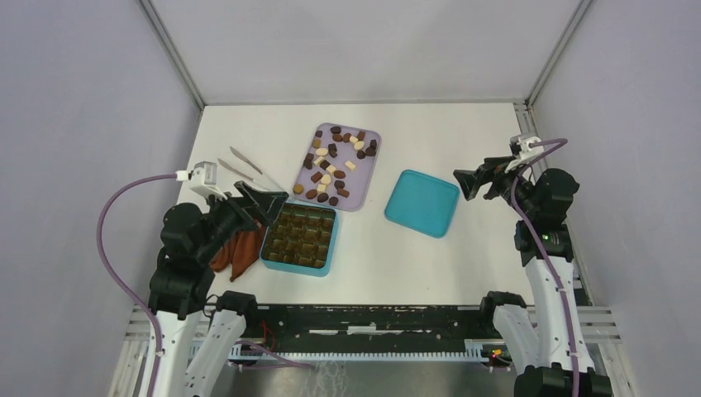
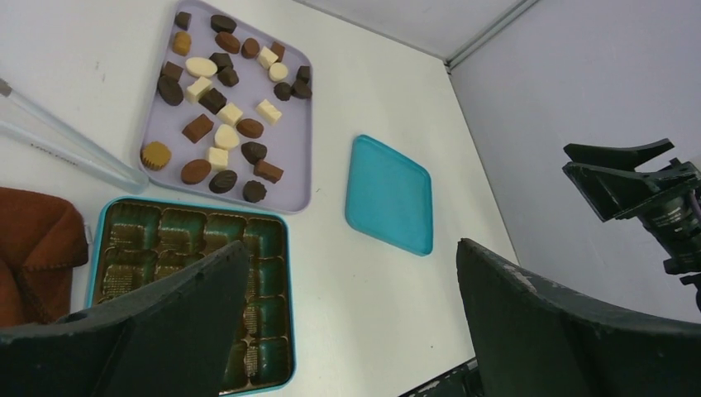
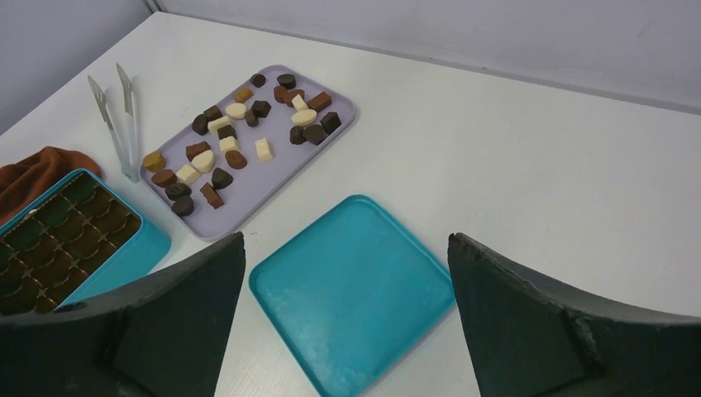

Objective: Pack the chocolate
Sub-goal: Pick up the clamp at the center of the board.

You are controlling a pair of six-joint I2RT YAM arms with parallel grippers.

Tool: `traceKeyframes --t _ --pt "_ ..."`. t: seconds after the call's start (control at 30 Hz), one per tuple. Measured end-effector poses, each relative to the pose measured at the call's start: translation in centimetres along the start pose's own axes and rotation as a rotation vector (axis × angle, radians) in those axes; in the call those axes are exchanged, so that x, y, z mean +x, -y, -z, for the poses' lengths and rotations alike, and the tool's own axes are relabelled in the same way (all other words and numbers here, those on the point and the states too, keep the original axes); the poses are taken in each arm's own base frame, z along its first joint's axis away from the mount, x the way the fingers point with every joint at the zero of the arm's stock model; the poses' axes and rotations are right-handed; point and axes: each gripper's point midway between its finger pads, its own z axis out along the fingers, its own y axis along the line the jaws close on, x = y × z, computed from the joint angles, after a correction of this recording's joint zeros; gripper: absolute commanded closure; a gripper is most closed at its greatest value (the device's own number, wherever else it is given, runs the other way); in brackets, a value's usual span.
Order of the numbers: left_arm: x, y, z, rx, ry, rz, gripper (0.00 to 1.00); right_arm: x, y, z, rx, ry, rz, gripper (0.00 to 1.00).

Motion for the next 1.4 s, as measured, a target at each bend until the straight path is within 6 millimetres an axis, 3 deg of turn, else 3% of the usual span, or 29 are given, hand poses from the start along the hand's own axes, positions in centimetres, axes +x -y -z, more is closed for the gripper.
traceKeyframes --t 0.13,0.27,0.33,0.43,0.6,0.77,1.1,1.4 --pt "0.2 -0.6 0.0 -0.03 -0.002 -0.017 0.01 -0.2 -0.2 -0.5 -0.03 0.02 -0.007 0.02" --pt "0.1 -1.5 -0.2 -0.064 0.016 -0.018 0.01 -0.4 -2.6 -1.6 -0.214 0.095 -0.008 0.02" --pt "0.5 -2.2 -0.6 -0.083 0.013 -0.015 0.01 0.8 -4.5 -2.5 -0.356 0.098 -0.024 0.02" --pt "1.8 -3.8 -1.4 -0.123 -0.01 -0.004 0.02 4.2 -6.4 -3.7 -0.473 0.006 -0.019 0.02" --pt "4.0 -6.1 -2.5 -0.194 -0.071 0.018 0.02 7.2 -10.1 -3.5 -0.622 -0.065 0.105 0.02" --pt "4.7 -7.6 -3.3 -0.25 -0.084 0.043 0.03 8.7 -9.9 -3.5 -0.636 -0.095 0.156 0.02" --pt "4.0 -10.5 -5.2 -0.381 -0.028 0.07 0.07 12.1 -9.0 -4.1 -0.604 -0.21 0.187 0.03" --pt "3.9 -17.9 -9.5 -0.767 -0.101 0.074 0.24 12.6 -8.1 -4.6 -0.558 -0.247 0.251 0.04"
